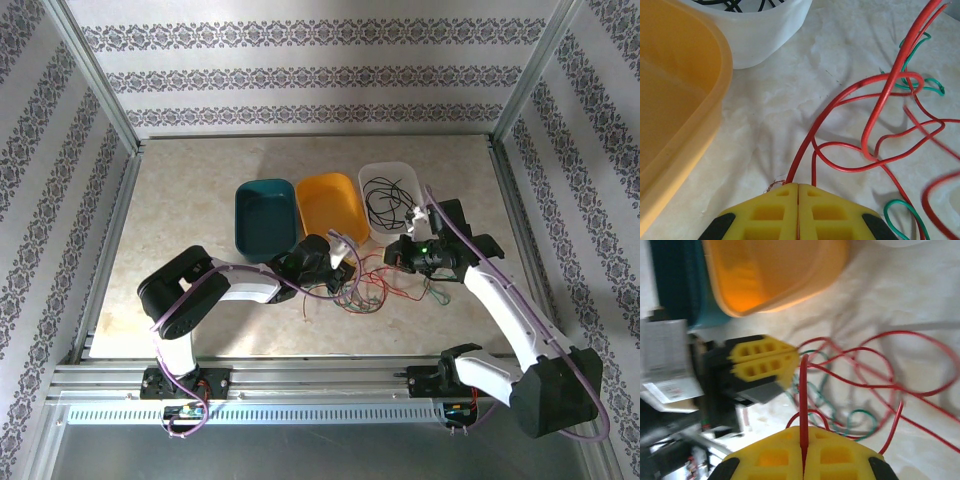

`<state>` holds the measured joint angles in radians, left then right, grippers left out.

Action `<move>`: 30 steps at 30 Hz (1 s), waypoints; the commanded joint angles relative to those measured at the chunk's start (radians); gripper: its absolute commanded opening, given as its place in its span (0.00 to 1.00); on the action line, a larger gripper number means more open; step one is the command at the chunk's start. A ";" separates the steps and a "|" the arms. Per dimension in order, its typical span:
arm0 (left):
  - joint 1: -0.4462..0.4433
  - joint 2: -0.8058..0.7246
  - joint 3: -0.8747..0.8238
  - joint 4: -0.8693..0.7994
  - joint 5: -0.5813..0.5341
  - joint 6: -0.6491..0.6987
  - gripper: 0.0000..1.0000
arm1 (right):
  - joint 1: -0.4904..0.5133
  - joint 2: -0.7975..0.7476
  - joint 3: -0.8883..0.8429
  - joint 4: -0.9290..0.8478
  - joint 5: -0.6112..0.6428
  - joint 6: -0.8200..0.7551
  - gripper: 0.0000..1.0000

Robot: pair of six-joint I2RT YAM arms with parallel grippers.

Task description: Untangle the cables

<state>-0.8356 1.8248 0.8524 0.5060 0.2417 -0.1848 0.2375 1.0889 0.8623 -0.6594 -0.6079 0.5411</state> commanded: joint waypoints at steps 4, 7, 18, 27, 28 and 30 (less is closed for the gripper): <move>0.003 0.019 0.031 0.006 -0.016 -0.015 0.07 | -0.011 -0.079 0.087 0.123 -0.260 0.063 0.00; 0.001 0.015 0.026 0.006 -0.016 -0.015 0.07 | -0.023 -0.123 0.167 0.070 -0.136 0.037 0.00; 0.001 -0.157 -0.089 0.104 -0.151 -0.085 0.35 | -0.021 -0.140 0.252 0.152 0.201 0.030 0.00; 0.000 -0.442 -0.158 0.035 -0.794 -0.175 0.53 | 0.093 0.091 0.321 0.267 0.354 -0.011 0.00; 0.000 -0.470 -0.152 -0.021 -0.889 -0.180 0.53 | 0.109 0.121 0.334 0.280 0.360 -0.017 0.00; 0.001 -0.516 -0.144 -0.125 -1.047 -0.192 0.53 | 0.134 0.176 0.356 0.299 0.374 -0.024 0.00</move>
<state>-0.8364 1.3556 0.7071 0.5209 -0.4698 -0.3344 0.3450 1.2221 1.1648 -0.4351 -0.2939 0.5503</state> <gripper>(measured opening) 0.529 0.046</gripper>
